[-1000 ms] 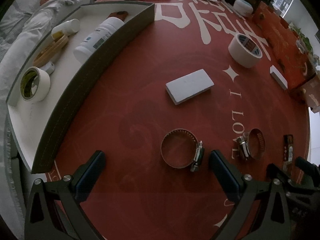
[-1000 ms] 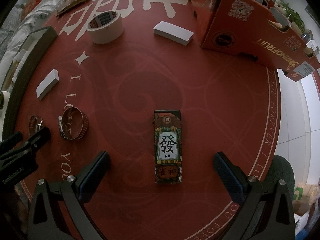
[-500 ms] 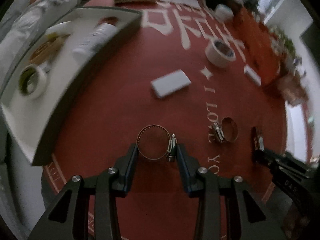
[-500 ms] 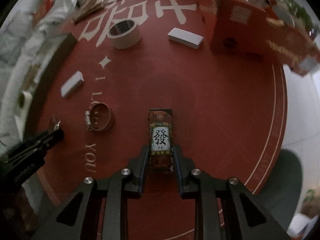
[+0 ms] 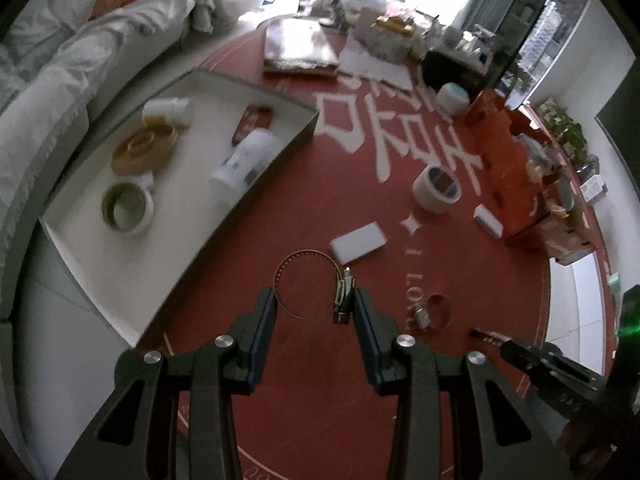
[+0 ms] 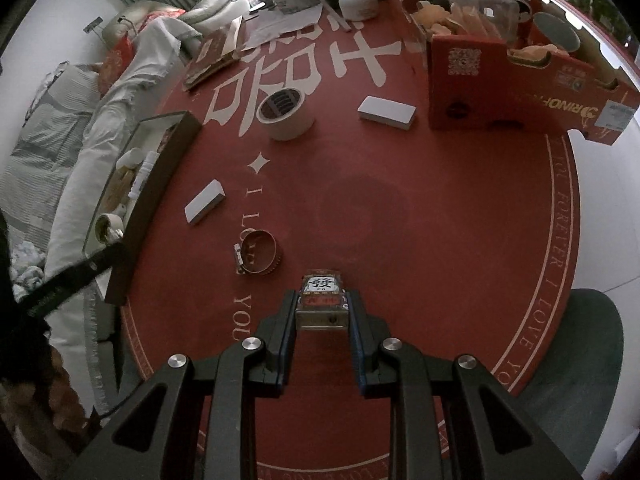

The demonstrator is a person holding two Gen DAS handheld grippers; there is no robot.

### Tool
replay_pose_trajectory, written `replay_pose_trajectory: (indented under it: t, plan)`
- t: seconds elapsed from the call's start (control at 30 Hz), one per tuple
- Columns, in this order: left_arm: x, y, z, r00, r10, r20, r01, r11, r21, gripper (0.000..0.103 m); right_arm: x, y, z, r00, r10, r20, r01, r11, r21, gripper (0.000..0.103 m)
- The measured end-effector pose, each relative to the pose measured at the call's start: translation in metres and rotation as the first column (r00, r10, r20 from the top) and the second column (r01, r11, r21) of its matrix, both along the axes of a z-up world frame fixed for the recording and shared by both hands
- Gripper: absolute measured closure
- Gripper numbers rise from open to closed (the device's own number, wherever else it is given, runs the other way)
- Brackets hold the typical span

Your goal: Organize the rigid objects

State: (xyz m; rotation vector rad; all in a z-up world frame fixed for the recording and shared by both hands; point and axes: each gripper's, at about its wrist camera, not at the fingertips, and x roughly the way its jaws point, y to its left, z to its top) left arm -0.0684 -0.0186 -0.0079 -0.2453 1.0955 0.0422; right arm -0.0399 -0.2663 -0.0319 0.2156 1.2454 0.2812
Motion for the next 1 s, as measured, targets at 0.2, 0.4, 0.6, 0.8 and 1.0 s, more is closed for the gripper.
replay_pose_trajectory:
  t: [0.2, 0.4, 0.6, 0.8, 1.0]
  plan:
    - [0.007, 0.001, 0.024, 0.999, 0.01, 0.05, -0.01, 1.0, 0.004, 0.061, 0.003, 0.001, 0.007, 1.0, -0.003, 0.02, 0.003, 1.0, 0.001, 0.078]
    - [0.01, 0.012, 0.047, 0.994, 0.061, 0.087, -0.064, 0.997, 0.031, 0.061, 0.008, 0.013, 0.034, 0.996, 0.029, 0.089, -0.029, 1.0, 0.001, 0.078]
    - [0.014, 0.036, 0.074, 0.983, 0.143, 0.117, -0.149, 0.988, 0.046, 0.061, 0.027, 0.042, 0.074, 0.98, 0.09, 0.178, -0.093, 0.996, 0.011, 0.078]
    - [0.018, 0.071, 0.105, 0.958, 0.22, 0.183, -0.235, 0.97, 0.062, 0.061, 0.057, 0.084, 0.117, 0.95, 0.164, 0.267, -0.175, 0.984, 0.018, 0.078]
    - [0.026, 0.113, 0.122, 0.925, 0.301, 0.231, -0.328, 0.941, 0.087, 0.061, 0.086, 0.138, 0.152, 0.916, 0.235, 0.325, -0.261, 0.965, 0.038, 0.078]
